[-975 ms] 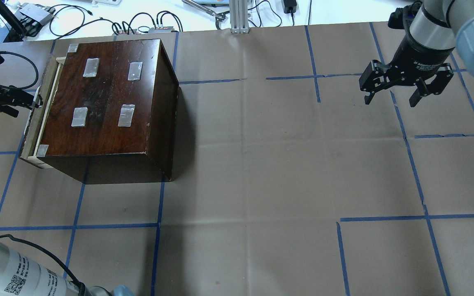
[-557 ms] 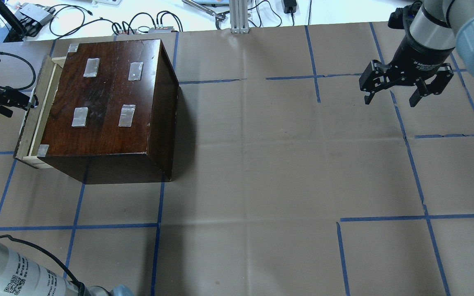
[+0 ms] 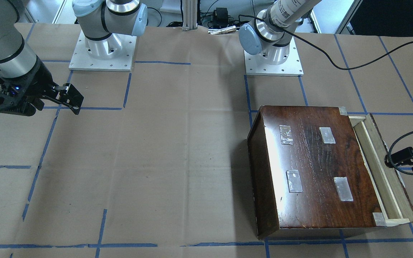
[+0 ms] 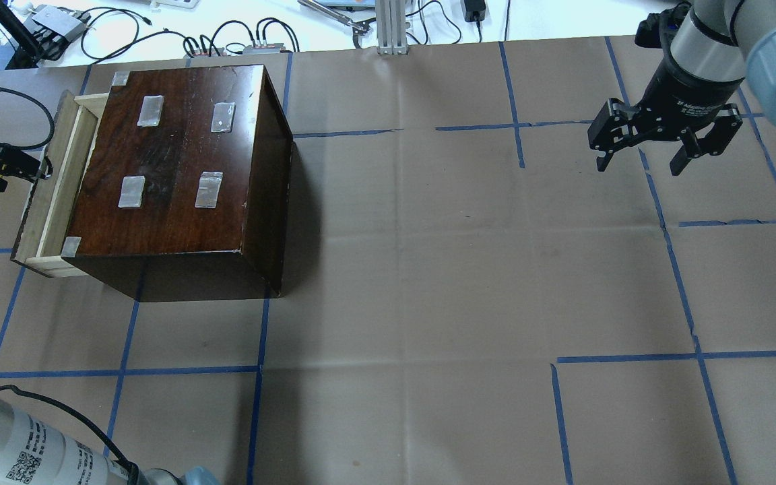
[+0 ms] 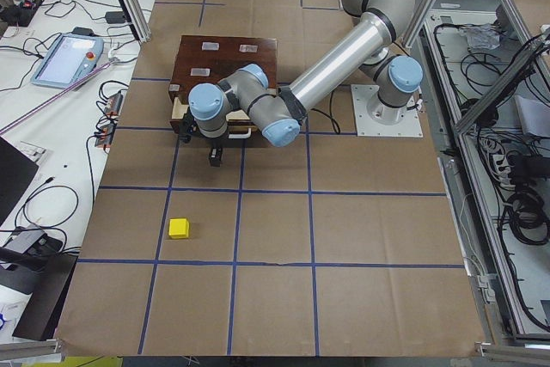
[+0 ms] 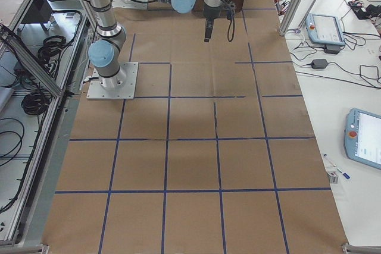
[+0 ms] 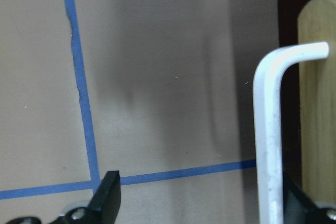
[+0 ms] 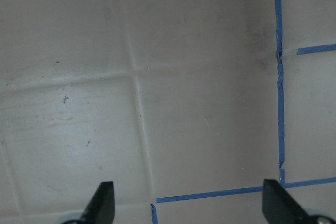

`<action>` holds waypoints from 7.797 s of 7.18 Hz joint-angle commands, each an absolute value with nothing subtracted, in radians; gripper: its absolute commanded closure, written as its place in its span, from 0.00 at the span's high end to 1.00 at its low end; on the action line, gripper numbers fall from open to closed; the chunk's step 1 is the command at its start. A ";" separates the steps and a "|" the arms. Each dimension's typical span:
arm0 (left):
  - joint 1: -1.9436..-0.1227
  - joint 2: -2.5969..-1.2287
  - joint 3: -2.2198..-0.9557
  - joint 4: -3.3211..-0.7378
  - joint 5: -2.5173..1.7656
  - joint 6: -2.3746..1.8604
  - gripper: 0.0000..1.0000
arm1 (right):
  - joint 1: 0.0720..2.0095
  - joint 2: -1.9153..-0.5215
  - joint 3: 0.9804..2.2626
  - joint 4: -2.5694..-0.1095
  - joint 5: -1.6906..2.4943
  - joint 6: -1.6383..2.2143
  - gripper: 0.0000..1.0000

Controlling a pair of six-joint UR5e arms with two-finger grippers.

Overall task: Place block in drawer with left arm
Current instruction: 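Pull the drawer open toward the yellow cube with the left gripper, then release the handle and move the left gripper over the yellow cube, then lower the left gripper and grasp the yellow cube, then lift the yellow cube and carry it over the open drawer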

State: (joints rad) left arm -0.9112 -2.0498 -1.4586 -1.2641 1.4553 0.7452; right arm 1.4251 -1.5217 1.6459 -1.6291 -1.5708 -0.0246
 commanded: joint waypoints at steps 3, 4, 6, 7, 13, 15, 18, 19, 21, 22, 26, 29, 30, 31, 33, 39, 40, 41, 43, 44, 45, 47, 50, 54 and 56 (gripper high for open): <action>-0.888 -2.051 -1.457 -1.229 1.465 0.746 0.98 | 1.425 -1.522 1.646 -1.629 -1.571 -0.025 1.00; -0.888 -2.052 -1.457 -1.220 1.465 0.747 0.98 | 1.425 -1.522 1.646 -1.629 -1.571 -0.025 1.00; -0.885 -2.052 -1.457 -1.207 1.501 0.755 0.98 | 1.425 -1.522 1.646 -1.629 -1.571 -0.025 1.00; -0.884 -2.052 -1.456 -1.204 1.503 0.765 0.98 | 1.425 -1.522 1.646 -1.629 -1.571 -0.025 1.00; -0.850 -2.037 -1.419 -1.213 1.506 0.798 0.98 | 1.425 -1.522 1.646 -1.629 -1.571 -0.025 1.00; -0.850 -2.016 -1.376 -1.248 1.506 0.796 0.98 | 1.425 -1.522 1.646 -1.629 -1.571 -0.025 1.00; -0.850 -2.054 -1.289 -1.250 1.502 0.796 0.98 | 1.425 -1.522 1.644 -1.629 -1.571 -0.025 1.00; -0.850 -2.089 -1.248 -1.261 1.499 0.796 0.98 | 1.425 -1.522 1.646 -1.629 -1.571 -0.025 1.00; -0.847 -2.204 -1.090 -1.325 1.496 0.796 0.98 | 1.425 -1.522 1.646 -1.629 -1.571 -0.025 1.00; -0.847 -2.273 -0.963 -1.397 1.494 0.796 0.98 | 1.425 -1.522 1.646 -1.629 -1.571 -0.025 1.00; -0.796 -2.546 -0.580 -1.535 1.419 0.816 0.98 | 1.425 -1.522 1.646 -1.629 -1.571 -0.025 1.00; -0.796 -2.628 -0.511 -1.540 1.425 0.830 0.98 | 1.425 -1.522 1.646 -1.629 -1.571 -0.025 1.00; -0.798 -2.646 -0.512 -1.533 1.427 0.830 0.98 | 1.425 -1.522 1.646 -1.629 -1.571 -0.025 1.00; -0.796 -2.664 -0.511 -1.526 1.427 0.828 0.98 | 1.425 -1.522 1.646 -1.629 -1.571 -0.025 1.00; -0.796 -2.690 -0.511 -1.522 1.427 0.827 0.98 | 1.425 -1.522 1.644 -1.629 -1.571 -0.025 1.00; -0.795 -2.735 -0.509 -1.511 1.428 0.827 0.61 | 1.425 -1.522 1.646 -1.629 -1.571 -0.025 1.00; -0.796 -2.731 -0.509 -1.511 1.427 0.827 0.53 | 1.425 -1.522 1.644 -1.629 -1.571 -0.025 1.00; -0.795 -2.720 -0.509 -1.511 1.427 0.827 0.49 | 1.425 -1.522 1.646 -1.629 -1.571 -0.025 1.00; -0.793 -2.619 -0.544 -1.549 1.428 0.830 0.49 | 1.425 -1.522 1.646 -1.629 -1.571 -0.025 1.00; -0.792 -2.564 -0.592 -1.613 1.431 0.831 0.49 | 1.425 -1.522 1.646 -1.629 -1.571 -0.025 1.00; -0.790 -2.490 -0.712 -1.614 1.428 0.831 0.44 | 1.425 -1.522 1.646 -1.629 -1.571 -0.025 1.00; -0.793 -2.258 -1.016 -1.521 1.439 0.825 0.45 | 1.425 -1.522 1.644 -1.629 -1.571 -0.025 1.00; -0.796 -1.995 -1.299 -1.398 1.440 0.811 0.45 | 1.425 -1.522 1.646 -1.629 -1.571 -0.025 1.00; -0.818 -1.858 -1.429 -1.398 1.433 0.692 0.45 | 1.425 -1.522 1.646 -1.629 -1.571 -0.025 1.00; -0.920 -1.815 -1.456 -1.397 1.430 0.646 0.45 | 1.425 -1.522 1.646 -1.629 -1.571 -0.025 1.00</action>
State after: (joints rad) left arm -0.8608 -1.8404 -1.4382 -1.3976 1.4331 0.6849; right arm 1.4250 -1.5217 1.6460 -1.6291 -1.5708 -0.0245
